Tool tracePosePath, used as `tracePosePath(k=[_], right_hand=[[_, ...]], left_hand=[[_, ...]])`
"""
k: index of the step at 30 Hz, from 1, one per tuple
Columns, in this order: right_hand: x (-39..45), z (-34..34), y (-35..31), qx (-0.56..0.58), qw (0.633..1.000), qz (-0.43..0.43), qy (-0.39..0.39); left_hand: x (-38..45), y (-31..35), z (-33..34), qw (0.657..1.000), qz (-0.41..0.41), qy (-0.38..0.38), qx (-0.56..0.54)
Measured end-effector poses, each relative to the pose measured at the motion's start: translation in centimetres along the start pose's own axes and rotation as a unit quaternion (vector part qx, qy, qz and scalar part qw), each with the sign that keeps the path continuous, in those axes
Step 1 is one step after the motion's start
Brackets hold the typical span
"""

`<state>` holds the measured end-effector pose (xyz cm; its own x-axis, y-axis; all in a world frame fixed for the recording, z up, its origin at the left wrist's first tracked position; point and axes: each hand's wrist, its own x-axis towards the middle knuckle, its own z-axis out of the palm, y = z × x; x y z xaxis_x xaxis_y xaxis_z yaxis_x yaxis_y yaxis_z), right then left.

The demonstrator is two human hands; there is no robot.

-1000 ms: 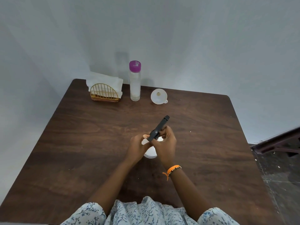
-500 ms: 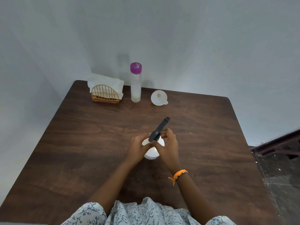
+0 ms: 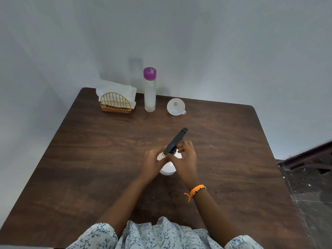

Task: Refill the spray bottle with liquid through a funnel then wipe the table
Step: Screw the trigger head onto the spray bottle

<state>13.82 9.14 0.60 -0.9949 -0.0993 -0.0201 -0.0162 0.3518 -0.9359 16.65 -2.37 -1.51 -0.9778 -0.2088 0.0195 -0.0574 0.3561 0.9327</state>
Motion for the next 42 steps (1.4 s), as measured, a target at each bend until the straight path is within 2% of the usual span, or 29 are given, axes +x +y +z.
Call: tracePosePath(k=[5, 10, 13, 15, 18, 20, 22, 26, 29, 32, 35, 38, 40, 42], right_hand=[[-0.3, 0.8, -0.1, 0.051, 0.997, 0.048, 0.018], [-0.6, 0.7, 0.8, 0.036, 0.999, 0.002, -0.014], [-0.2, -0.2, 1.1, -0.004, 0.996, -0.043, -0.073], [0.0, -0.8, 1.3, -0.045, 0.991, -0.075, -0.102], [0.1, -1.6, 1.5, -0.068, 0.986, -0.093, -0.117], [0.3, -1.9, 1.5, -0.074, 0.985, -0.098, -0.124], [0.4, -1.9, 1.5, -0.068, 0.987, -0.094, -0.108], [-0.3, -0.6, 1.7, -0.034, 0.998, -0.049, -0.021], [-0.6, 0.2, 1.8, -0.076, 0.996, -0.036, 0.041], [-0.6, 0.3, 1.6, -0.083, 0.995, -0.024, 0.058], [-0.1, -0.1, 1.7, -0.077, 0.996, -0.028, 0.024], [0.6, -1.2, 1.6, -0.05, 0.997, -0.03, -0.043], [1.0, -1.9, 1.3, -0.059, 0.994, -0.049, -0.083], [1.4, -2.4, 1.1, -0.078, 0.988, -0.068, -0.118]], left_hand=[[0.0, 0.2, 0.1, 0.999, -0.019, 0.014, 0.025], [-0.1, -0.1, 0.7, 0.999, -0.027, 0.038, 0.026], [-0.1, -0.2, 1.2, 0.998, -0.042, 0.042, 0.016], [0.0, -0.4, 1.2, 0.999, -0.045, 0.014, 0.006], [0.2, -1.3, 0.6, 0.992, -0.023, -0.111, 0.045], [0.3, -1.8, 0.2, 0.985, -0.022, -0.167, 0.049], [0.4, -2.1, 0.0, 0.983, -0.034, -0.178, 0.034], [0.7, -2.4, -0.3, 0.985, -0.02, -0.167, 0.038], [0.2, -1.4, 0.0, 0.991, 0.0, -0.121, 0.057], [-0.2, -1.4, 0.8, 0.989, 0.031, -0.074, 0.123], [0.1, -1.5, 1.4, 0.987, 0.02, -0.059, 0.146], [1.1, -1.4, 1.2, 0.985, 0.0, -0.079, 0.151], [2.0, -1.6, 0.6, 0.979, 0.0, -0.133, 0.157], [2.7, -1.7, -0.1, 0.957, -0.002, -0.223, 0.185]])
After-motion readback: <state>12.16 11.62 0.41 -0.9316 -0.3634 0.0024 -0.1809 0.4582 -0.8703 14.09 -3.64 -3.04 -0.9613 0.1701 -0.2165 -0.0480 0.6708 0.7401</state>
